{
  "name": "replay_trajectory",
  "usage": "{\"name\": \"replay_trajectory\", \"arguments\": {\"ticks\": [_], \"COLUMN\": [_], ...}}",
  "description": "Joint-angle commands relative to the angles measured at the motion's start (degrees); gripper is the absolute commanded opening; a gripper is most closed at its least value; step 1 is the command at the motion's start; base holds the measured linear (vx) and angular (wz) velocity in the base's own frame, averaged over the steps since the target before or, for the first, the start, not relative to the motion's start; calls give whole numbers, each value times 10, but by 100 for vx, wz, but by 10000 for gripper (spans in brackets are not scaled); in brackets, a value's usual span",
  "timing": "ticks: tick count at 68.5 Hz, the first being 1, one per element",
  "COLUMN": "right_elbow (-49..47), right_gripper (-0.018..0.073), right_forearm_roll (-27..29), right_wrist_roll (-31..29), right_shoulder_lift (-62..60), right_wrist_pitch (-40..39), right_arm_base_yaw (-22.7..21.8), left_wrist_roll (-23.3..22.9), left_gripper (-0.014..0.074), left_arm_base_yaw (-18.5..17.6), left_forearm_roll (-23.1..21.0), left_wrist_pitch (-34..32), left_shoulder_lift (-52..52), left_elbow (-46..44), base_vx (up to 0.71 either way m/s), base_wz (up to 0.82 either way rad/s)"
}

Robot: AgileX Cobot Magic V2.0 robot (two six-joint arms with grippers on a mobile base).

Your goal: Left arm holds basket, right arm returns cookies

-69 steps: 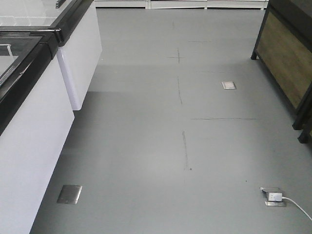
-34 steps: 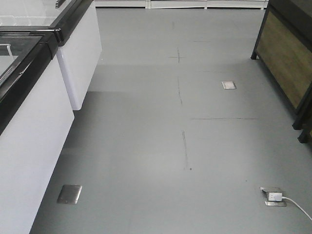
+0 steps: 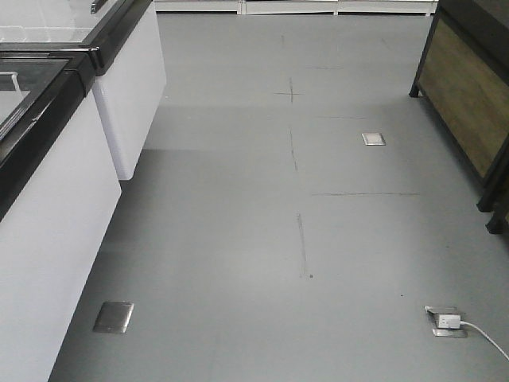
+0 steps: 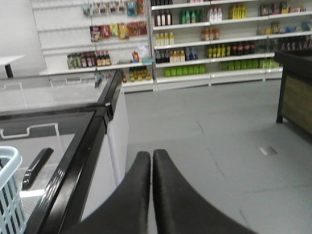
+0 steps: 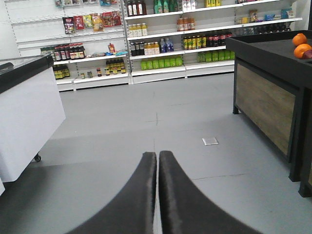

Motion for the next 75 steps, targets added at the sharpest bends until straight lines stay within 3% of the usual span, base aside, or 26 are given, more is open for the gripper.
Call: {"name": "replay_trajectory", "arguments": {"ticks": [1, 8, 14, 32, 54, 59, 68, 75], "right_elbow": [1, 1, 1, 1, 1, 1, 1, 1], "right_gripper": [-8, -8, -8, -8, -8, -8, -8, -8], "right_forearm_roll": [-3, -3, -3, -3, -3, -3, -3, -3], "right_wrist_roll": [-4, -4, -4, -4, -4, -4, -4, -4], "right_shoulder_lift": [-6, -6, -6, -6, -6, -6, -6, -6], "right_wrist_pitch": [-42, -42, -42, -42, -42, -42, -42, -42], "right_arm_base_yaw": [-2, -2, -2, -2, -2, -2, -2, -2], "left_wrist_roll": [-4, -4, -4, -4, -19, -75, -223, -259], "left_gripper": [-3, 35, 135, 738, 664, 634, 580, 545], "left_arm_base_yaw": [-1, -1, -1, -1, -1, -1, -1, -1], "left_forearm_roll": [0, 0, 0, 0, -15, -70, -217, -267], "left_wrist_pitch": [-38, -43, -43, -41, -45, -58, -76, -116], "left_shoulder_lift": [28, 29, 29, 29, 29, 29, 30, 41], "left_elbow": [-28, -27, -27, -27, -27, -27, -27, -27], "base_vx": [0, 0, 0, 0, 0, 0, 0, 0], "base_wz": [0, 0, 0, 0, 0, 0, 0, 0]}}
